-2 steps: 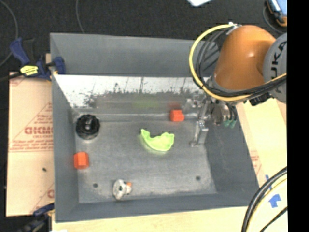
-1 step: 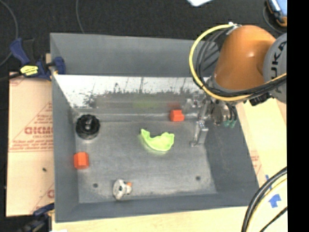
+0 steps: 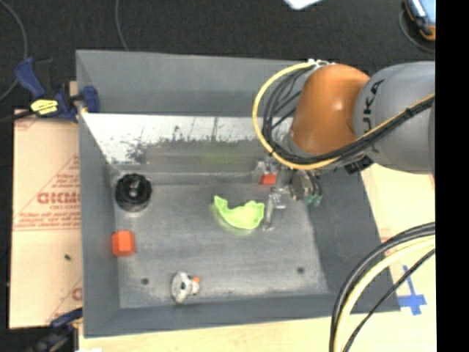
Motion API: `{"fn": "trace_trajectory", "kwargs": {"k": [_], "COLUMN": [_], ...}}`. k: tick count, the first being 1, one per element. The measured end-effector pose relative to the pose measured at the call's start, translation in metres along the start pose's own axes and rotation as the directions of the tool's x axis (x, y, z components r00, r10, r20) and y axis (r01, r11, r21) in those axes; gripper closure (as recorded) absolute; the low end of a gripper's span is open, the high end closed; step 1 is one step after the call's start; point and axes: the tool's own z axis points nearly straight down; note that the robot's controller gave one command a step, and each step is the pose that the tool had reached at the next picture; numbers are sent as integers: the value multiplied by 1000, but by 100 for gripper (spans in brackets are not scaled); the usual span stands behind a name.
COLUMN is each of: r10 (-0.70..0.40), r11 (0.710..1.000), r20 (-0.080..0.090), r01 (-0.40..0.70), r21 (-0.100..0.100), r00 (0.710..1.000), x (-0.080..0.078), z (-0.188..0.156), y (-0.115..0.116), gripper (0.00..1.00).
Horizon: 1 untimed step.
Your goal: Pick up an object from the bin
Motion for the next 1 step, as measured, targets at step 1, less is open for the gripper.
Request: {"fn": "trace_trajectory", "kwargs": {"k": [1], "r10": [-91], "r11": [996], "r20": [-9], "r01": [91], "r21": [1], "r00": [996], "x": [-1], "z": [32], "y": [9], "gripper": [0]}}
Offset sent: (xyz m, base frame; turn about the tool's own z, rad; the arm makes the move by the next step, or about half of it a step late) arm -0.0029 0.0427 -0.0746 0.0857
